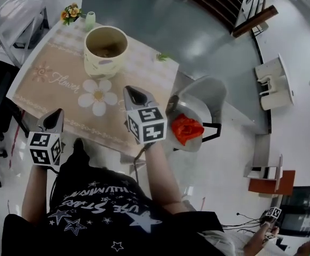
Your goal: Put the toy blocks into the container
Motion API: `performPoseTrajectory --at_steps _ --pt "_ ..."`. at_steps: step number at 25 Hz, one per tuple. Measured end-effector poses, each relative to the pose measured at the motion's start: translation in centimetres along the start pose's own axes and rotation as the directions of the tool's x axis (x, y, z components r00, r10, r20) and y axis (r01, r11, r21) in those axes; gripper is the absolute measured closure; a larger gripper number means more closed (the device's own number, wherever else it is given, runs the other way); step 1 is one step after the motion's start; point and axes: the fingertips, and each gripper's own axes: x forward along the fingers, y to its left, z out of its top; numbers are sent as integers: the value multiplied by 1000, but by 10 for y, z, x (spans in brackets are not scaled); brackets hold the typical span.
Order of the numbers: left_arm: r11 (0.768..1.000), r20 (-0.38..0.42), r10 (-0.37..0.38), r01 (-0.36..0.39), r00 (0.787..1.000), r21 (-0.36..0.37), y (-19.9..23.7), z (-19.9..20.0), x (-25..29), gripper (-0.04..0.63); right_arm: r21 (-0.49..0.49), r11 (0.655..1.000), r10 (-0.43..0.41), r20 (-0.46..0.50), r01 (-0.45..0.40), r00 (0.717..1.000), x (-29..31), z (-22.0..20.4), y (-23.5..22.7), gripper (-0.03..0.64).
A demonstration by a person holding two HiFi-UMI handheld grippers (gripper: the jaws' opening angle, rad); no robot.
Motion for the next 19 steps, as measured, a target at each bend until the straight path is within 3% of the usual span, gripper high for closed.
performPoseTrajectory --at_steps 19 --pt "999 3 33 -33 999 5 -104 -46 -70 584 38 997 66 -21 -65 998 -111 -83 10 612"
